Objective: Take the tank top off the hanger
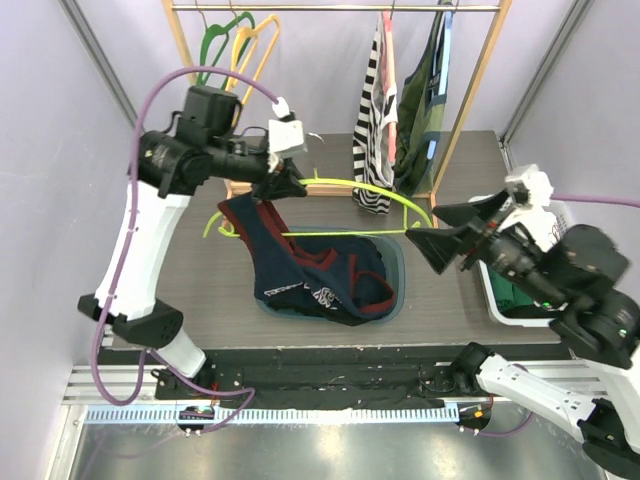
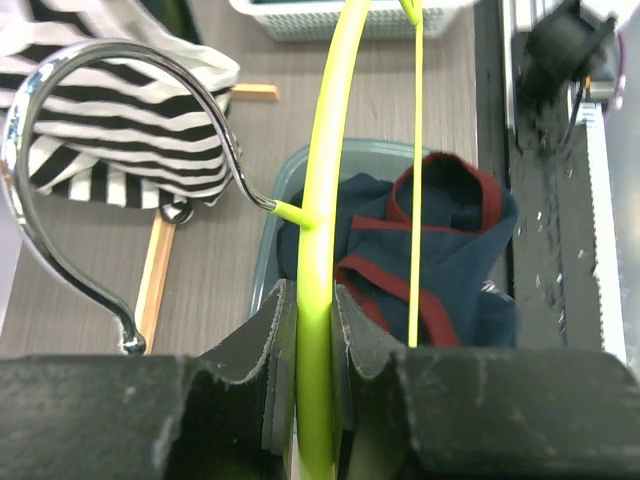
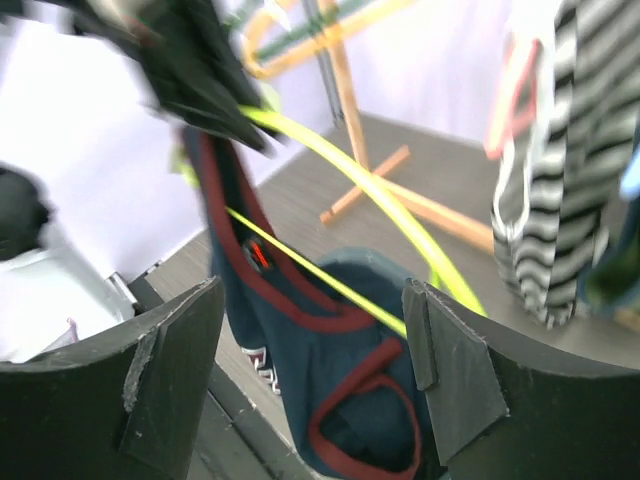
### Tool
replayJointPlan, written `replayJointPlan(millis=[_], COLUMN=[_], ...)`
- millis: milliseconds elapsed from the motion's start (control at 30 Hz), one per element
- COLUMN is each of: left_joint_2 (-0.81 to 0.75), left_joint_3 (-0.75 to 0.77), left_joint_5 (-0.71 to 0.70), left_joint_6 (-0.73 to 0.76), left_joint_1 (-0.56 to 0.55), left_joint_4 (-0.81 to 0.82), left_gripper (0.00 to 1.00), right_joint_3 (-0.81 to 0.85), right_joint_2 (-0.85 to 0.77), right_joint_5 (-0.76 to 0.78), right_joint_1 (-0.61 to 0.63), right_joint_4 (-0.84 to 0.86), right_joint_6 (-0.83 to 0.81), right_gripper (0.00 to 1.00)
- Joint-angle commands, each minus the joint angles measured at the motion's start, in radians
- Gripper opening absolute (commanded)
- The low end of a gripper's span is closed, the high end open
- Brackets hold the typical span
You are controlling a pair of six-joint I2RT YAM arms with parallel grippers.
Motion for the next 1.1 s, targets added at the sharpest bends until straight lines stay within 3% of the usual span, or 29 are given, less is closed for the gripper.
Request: replayJointPlan(millis=[0, 233, 433, 667, 767, 1067], left_joint_2=[0.02, 0.029, 0.011, -0.001, 0.0, -0.01], left_joint_3=[0.074, 0.087, 0.091, 0.096, 0.107, 0.123], left_joint_5=[0.03, 0.078, 0.066, 0.045, 0.042, 0.042], left_joint_6=[0.128, 0.304, 0.416, 0.448, 0.448, 0.442], left_joint_1=[-0.041, -0.094, -0.119, -0.136, -0.14, -0.15], left_joint_4=[-0.049, -0.187, -0.261, -0.301, -0.31, -0.332], left_gripper=[0.0, 0.0, 0.0, 0.0, 0.0, 0.0], right_joint_3=[0.096, 0.185, 0.214, 0.218, 0.198, 0.147], right_joint_2=[0.029, 0.187, 0.267, 0.266, 0.261, 0.227], right_joint_5=[-0.128, -0.269, -0.303, -0.343, -0.343, -0.317], right_joint_1=[0.0, 0.0, 0.0, -0.001, 0.0, 0.0], right_joint_4=[-0.039, -0.046, -0.059, -0.068, -0.083, -0.129], right_joint_6=[-0.145, -0.267, -0.291, -0.276, -0.268, -0.259], right_gripper=[0.79, 0.75, 0.7, 0.66, 0.55, 0.42])
